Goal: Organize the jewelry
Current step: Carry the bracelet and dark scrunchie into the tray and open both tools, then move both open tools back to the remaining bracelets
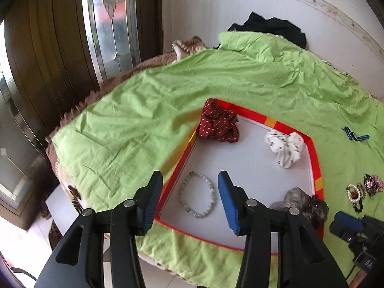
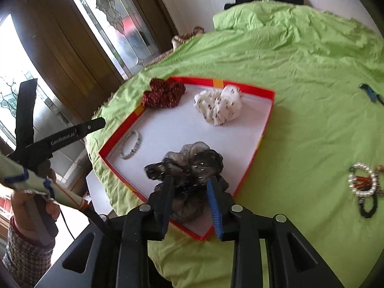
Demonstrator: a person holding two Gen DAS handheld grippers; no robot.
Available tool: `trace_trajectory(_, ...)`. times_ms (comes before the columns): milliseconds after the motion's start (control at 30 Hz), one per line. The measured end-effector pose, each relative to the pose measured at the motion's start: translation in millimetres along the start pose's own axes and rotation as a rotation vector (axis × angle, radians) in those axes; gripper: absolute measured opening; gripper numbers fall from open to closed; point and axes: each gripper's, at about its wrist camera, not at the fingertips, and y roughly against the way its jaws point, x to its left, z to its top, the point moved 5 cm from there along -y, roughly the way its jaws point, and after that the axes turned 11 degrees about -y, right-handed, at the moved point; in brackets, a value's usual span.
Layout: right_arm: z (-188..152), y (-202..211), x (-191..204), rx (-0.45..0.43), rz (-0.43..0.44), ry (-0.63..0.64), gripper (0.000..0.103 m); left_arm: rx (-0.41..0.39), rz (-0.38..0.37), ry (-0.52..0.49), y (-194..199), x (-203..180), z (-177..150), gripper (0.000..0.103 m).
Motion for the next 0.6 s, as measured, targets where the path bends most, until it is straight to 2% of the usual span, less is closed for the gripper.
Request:
trace_trajectory(133, -6.6, 26.3, -7.3, -0.042, -0.01, -0.006, 0.038, -0.012, 0.006, -0.024, 22.2, -20.5, -4.7, 0.05)
trace_trajectory(233, -16.6, 51.3, -20.3, -0.084, -0.057, 0.005, 0.038, -0.048, -0.019, -0.074, 44.8, -48.6, -7.7, 0.051)
trace_trajectory(400, -46.2, 115.9, -61.5, -0.174, -0.213, 0.002, 0.038, -0.138, -0.064, -0.162, 76.3, -107.0, -6.2, 0.053)
trace_trajectory(533, -69.0, 179.5, -95.5, -0.283, -0.36, -0.012, 0.047, -0.163, -0.119, -0.21, 90.2, -158.6, -7.8, 0.054)
trace_trajectory(600, -83.0, 211.5, -111.9, -0.327, -0.431, -0.026, 0.049, -0.156, -0.176, -0.211, 96.1, -189.3, -8.2, 0.054)
